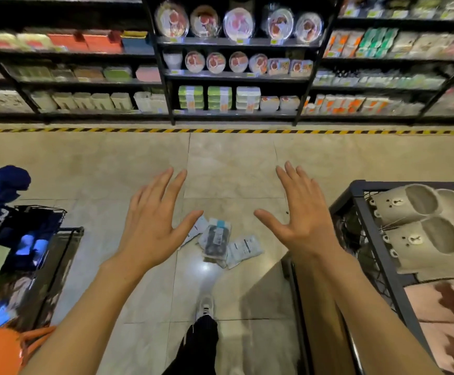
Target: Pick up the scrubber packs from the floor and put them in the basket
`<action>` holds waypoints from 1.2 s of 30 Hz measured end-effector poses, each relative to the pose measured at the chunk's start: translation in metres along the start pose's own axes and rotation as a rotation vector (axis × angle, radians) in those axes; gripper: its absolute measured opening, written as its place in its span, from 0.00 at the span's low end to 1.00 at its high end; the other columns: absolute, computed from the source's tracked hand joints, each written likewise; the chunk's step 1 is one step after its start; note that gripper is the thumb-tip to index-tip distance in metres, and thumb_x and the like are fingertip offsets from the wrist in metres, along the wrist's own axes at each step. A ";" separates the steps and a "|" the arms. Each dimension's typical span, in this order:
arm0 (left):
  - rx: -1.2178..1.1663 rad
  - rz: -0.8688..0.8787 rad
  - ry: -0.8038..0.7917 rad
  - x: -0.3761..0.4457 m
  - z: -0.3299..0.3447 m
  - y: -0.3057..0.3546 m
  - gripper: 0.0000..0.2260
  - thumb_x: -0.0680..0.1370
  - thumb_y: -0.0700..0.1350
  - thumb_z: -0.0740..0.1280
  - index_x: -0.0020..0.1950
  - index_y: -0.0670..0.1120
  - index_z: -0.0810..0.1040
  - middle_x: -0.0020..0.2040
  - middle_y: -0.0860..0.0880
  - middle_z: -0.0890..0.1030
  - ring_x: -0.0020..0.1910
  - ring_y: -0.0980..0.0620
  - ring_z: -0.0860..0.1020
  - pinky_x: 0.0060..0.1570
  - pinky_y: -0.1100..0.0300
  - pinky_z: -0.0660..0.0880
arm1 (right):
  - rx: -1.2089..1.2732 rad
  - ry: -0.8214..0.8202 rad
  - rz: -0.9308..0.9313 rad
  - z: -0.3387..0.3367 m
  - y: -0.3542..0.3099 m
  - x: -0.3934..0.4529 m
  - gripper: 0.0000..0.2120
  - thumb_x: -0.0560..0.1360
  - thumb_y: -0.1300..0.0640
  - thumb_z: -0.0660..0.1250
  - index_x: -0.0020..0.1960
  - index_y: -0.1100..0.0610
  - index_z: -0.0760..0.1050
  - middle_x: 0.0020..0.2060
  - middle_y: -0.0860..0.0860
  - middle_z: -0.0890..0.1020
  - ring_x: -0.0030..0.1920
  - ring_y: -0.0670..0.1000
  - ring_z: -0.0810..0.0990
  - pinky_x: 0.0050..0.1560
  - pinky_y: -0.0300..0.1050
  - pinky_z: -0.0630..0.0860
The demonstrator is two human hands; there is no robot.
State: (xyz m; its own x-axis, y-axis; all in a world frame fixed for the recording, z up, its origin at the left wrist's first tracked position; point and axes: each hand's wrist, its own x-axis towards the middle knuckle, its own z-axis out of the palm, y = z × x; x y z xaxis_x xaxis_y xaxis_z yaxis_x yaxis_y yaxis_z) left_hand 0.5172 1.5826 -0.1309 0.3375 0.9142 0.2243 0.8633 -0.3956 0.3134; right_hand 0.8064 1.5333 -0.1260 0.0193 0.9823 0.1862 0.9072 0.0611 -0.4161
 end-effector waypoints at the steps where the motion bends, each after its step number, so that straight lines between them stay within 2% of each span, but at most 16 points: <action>1: -0.015 0.003 -0.009 0.016 0.009 -0.007 0.34 0.80 0.66 0.56 0.82 0.51 0.59 0.81 0.44 0.64 0.77 0.42 0.65 0.72 0.40 0.64 | -0.005 -0.004 0.007 0.009 0.006 0.014 0.45 0.76 0.26 0.54 0.84 0.52 0.54 0.84 0.52 0.54 0.84 0.55 0.50 0.83 0.57 0.46; 3: -0.037 0.005 -0.024 0.050 0.030 -0.023 0.34 0.80 0.66 0.56 0.83 0.51 0.59 0.81 0.44 0.64 0.78 0.43 0.65 0.73 0.40 0.63 | -0.018 -0.032 0.010 0.028 0.018 0.041 0.45 0.77 0.24 0.52 0.84 0.52 0.54 0.84 0.52 0.54 0.84 0.55 0.50 0.83 0.58 0.48; 5: -0.036 0.025 -0.031 0.080 0.055 -0.040 0.34 0.81 0.67 0.55 0.82 0.51 0.59 0.81 0.43 0.64 0.78 0.42 0.65 0.73 0.39 0.64 | -0.016 -0.069 0.010 0.052 0.032 0.062 0.45 0.77 0.24 0.51 0.84 0.51 0.52 0.84 0.50 0.53 0.84 0.54 0.49 0.83 0.56 0.46; 12: -0.009 0.085 -0.070 0.136 0.195 -0.093 0.34 0.81 0.65 0.57 0.82 0.47 0.61 0.81 0.40 0.64 0.78 0.39 0.64 0.72 0.38 0.62 | 0.048 -0.113 0.030 0.175 0.111 0.111 0.42 0.78 0.31 0.61 0.84 0.50 0.55 0.84 0.48 0.55 0.84 0.48 0.48 0.81 0.41 0.39; 16: 0.002 0.074 -0.071 0.133 0.311 -0.132 0.34 0.81 0.65 0.57 0.82 0.46 0.62 0.80 0.40 0.65 0.78 0.38 0.64 0.72 0.38 0.62 | 0.038 -0.115 0.003 0.284 0.178 0.116 0.42 0.77 0.32 0.63 0.83 0.53 0.57 0.83 0.50 0.56 0.84 0.50 0.50 0.81 0.43 0.42; 19: -0.013 0.075 -0.082 0.118 0.411 -0.164 0.34 0.81 0.64 0.58 0.82 0.47 0.62 0.81 0.41 0.65 0.79 0.40 0.64 0.73 0.40 0.62 | 0.031 -0.100 -0.025 0.378 0.233 0.107 0.43 0.77 0.33 0.63 0.83 0.54 0.56 0.83 0.49 0.56 0.83 0.48 0.49 0.82 0.47 0.44; 20: 0.000 0.067 -0.085 0.114 0.426 -0.171 0.34 0.80 0.64 0.58 0.82 0.47 0.62 0.81 0.41 0.65 0.79 0.41 0.64 0.73 0.41 0.62 | 0.019 -0.109 -0.023 0.391 0.244 0.103 0.43 0.77 0.32 0.63 0.83 0.53 0.56 0.82 0.48 0.56 0.83 0.48 0.49 0.82 0.48 0.45; 21: 0.001 0.088 -0.110 0.101 0.485 -0.189 0.34 0.80 0.64 0.58 0.82 0.47 0.62 0.81 0.41 0.65 0.78 0.41 0.64 0.73 0.41 0.62 | 0.020 -0.103 -0.057 0.445 0.273 0.092 0.43 0.77 0.32 0.63 0.83 0.53 0.56 0.82 0.48 0.56 0.83 0.49 0.50 0.82 0.50 0.46; 22: -0.008 0.073 -0.124 0.095 0.521 -0.201 0.35 0.80 0.64 0.59 0.82 0.47 0.62 0.80 0.42 0.65 0.78 0.41 0.65 0.73 0.41 0.62 | 0.031 -0.098 -0.051 0.479 0.291 0.086 0.43 0.77 0.33 0.63 0.83 0.54 0.55 0.82 0.49 0.56 0.83 0.50 0.50 0.82 0.52 0.47; 23: 0.007 0.077 -0.133 0.095 0.526 -0.204 0.35 0.80 0.64 0.59 0.82 0.47 0.62 0.80 0.42 0.66 0.78 0.41 0.65 0.72 0.41 0.63 | 0.019 -0.116 -0.057 0.484 0.294 0.086 0.43 0.77 0.33 0.63 0.83 0.54 0.56 0.82 0.50 0.57 0.83 0.52 0.51 0.82 0.53 0.48; 25: 0.005 0.092 -0.149 0.074 0.610 -0.230 0.35 0.80 0.64 0.59 0.81 0.46 0.63 0.80 0.41 0.66 0.77 0.40 0.67 0.72 0.39 0.65 | 0.015 -0.104 -0.064 0.563 0.337 0.065 0.43 0.77 0.33 0.63 0.83 0.55 0.56 0.82 0.52 0.58 0.83 0.54 0.53 0.82 0.56 0.50; 26: 0.006 0.096 -0.146 0.075 0.615 -0.233 0.35 0.80 0.64 0.59 0.81 0.46 0.63 0.80 0.41 0.67 0.77 0.39 0.68 0.71 0.38 0.66 | 0.012 -0.122 -0.075 0.565 0.341 0.066 0.43 0.77 0.33 0.63 0.83 0.55 0.57 0.82 0.53 0.58 0.83 0.55 0.53 0.82 0.56 0.50; 28: 0.010 0.108 -0.147 0.060 0.679 -0.254 0.35 0.80 0.65 0.59 0.81 0.46 0.63 0.80 0.40 0.67 0.77 0.39 0.68 0.71 0.38 0.67 | -0.010 -0.101 -0.086 0.626 0.375 0.049 0.43 0.77 0.33 0.62 0.83 0.55 0.57 0.82 0.54 0.58 0.83 0.56 0.54 0.82 0.56 0.50; 29: 0.013 0.108 -0.153 0.061 0.682 -0.255 0.35 0.80 0.65 0.59 0.81 0.46 0.63 0.80 0.41 0.66 0.77 0.39 0.68 0.72 0.38 0.67 | -0.015 -0.120 -0.095 0.630 0.377 0.051 0.42 0.77 0.32 0.62 0.82 0.55 0.57 0.82 0.54 0.59 0.83 0.56 0.55 0.82 0.56 0.50; 31: 0.017 0.144 -0.151 0.050 0.730 -0.274 0.35 0.80 0.65 0.60 0.81 0.46 0.63 0.80 0.41 0.66 0.77 0.39 0.68 0.71 0.37 0.67 | -0.056 -0.101 -0.130 0.676 0.405 0.038 0.42 0.77 0.32 0.62 0.82 0.55 0.58 0.82 0.55 0.59 0.83 0.57 0.56 0.82 0.58 0.52; 36: 0.022 0.164 -0.162 0.046 0.778 -0.289 0.36 0.79 0.66 0.58 0.81 0.47 0.64 0.80 0.42 0.66 0.77 0.39 0.68 0.72 0.37 0.66 | -0.152 -0.127 -0.189 0.727 0.440 0.032 0.43 0.76 0.33 0.65 0.83 0.54 0.57 0.82 0.54 0.58 0.83 0.56 0.55 0.82 0.57 0.50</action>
State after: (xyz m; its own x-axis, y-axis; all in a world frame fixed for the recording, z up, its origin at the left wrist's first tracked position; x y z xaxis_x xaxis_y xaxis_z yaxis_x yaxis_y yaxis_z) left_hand 0.5752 1.8073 -0.9288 0.5283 0.8407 0.1187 0.7992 -0.5396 0.2647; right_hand 0.9006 1.7198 -0.9500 -0.2000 0.9710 0.1309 0.9426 0.2272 -0.2446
